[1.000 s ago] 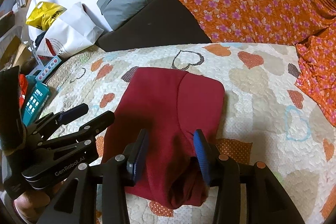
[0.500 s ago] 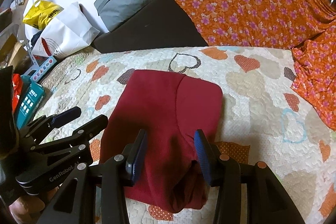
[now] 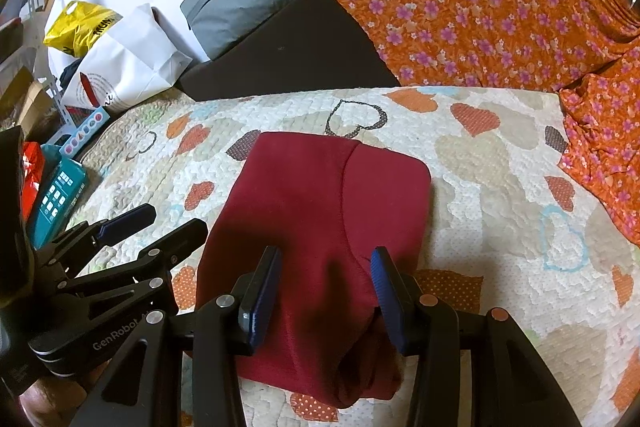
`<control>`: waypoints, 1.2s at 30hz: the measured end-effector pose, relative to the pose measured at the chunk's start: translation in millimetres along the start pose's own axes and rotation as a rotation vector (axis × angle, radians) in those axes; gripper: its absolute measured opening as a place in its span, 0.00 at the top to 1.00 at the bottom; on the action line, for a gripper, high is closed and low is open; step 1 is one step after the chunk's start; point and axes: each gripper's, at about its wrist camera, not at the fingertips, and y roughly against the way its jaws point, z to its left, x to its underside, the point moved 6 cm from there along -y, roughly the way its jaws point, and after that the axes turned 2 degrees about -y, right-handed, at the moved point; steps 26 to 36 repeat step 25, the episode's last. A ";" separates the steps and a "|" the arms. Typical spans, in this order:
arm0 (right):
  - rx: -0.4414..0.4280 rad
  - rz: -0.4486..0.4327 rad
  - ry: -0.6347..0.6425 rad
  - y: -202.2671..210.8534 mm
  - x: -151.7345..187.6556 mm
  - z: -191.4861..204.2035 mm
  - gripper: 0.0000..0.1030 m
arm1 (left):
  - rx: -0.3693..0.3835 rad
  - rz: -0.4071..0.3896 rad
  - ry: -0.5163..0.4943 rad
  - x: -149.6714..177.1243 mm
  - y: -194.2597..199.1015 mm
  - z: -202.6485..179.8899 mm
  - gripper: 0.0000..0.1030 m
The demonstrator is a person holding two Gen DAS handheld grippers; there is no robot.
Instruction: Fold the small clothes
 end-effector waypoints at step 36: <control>-0.016 0.024 0.000 -9.7 2.6 5.2 0.56 | 0.002 0.005 0.000 -0.7 -4.1 4.3 0.38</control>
